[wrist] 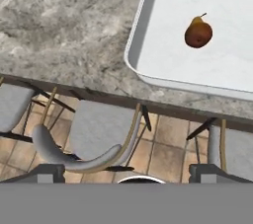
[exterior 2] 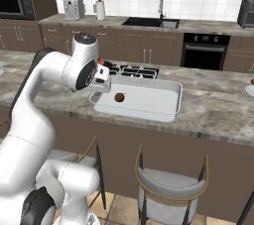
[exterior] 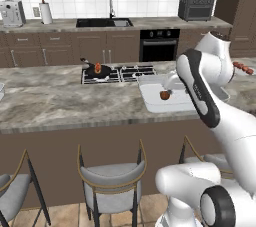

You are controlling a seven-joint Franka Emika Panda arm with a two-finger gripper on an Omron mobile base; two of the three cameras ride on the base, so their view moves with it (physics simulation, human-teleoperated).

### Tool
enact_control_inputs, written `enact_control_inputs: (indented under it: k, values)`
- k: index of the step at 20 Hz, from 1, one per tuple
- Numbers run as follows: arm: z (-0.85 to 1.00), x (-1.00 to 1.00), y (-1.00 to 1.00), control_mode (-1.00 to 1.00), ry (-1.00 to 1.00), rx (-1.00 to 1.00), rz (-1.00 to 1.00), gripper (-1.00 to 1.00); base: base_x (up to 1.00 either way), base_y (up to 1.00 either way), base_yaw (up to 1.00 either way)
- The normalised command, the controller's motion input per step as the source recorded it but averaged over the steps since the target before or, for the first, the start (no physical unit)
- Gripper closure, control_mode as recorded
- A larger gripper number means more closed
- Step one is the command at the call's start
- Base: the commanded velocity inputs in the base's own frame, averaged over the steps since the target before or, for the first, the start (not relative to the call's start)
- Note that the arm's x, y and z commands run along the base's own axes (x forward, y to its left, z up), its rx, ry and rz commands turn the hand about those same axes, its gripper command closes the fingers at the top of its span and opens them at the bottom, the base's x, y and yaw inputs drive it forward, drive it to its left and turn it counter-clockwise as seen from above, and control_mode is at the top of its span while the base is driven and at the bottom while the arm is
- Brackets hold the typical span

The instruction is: Place the cold items (orange and pear) from the fridge in one tupperware on the dining counter. Place the warm items (hot dog and kebab skewer) in the stove area in another tupperware.

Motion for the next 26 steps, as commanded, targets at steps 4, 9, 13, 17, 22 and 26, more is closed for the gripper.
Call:
enact_control_inputs:
  k: [4, 9, 13, 17, 22, 26]
  values:
    - [0.19, -0.94, 0.00, -1.00, -0.29, 0.00, 0.00, -1.00, 0.00, 0.00, 0.00]
    - [0.23, -0.72, 0.00, -1.00, -0.03, 0.00, 0.00, -1.00, 0.00, 0.00, 0.00]
    - [0.08, -0.44, 0.02, -1.00, 0.00, 0.00, 0.00, -1.00, 0.00, 0.00, 0.00]
    - [0.00, -0.11, 0.04, -1.00, 0.03, 0.00, 0.00, -1.00, 0.00, 0.00, 0.00]
    - [0.00, -0.39, 0.00, -1.00, 0.00, 0.00, -0.21, -1.00, 0.00, 0.00, 0.00]
    - [0.00, 0.00, 0.00, 1.00, 0.00, 0.00, 0.00, -1.00, -0.51, -0.03, -0.79]
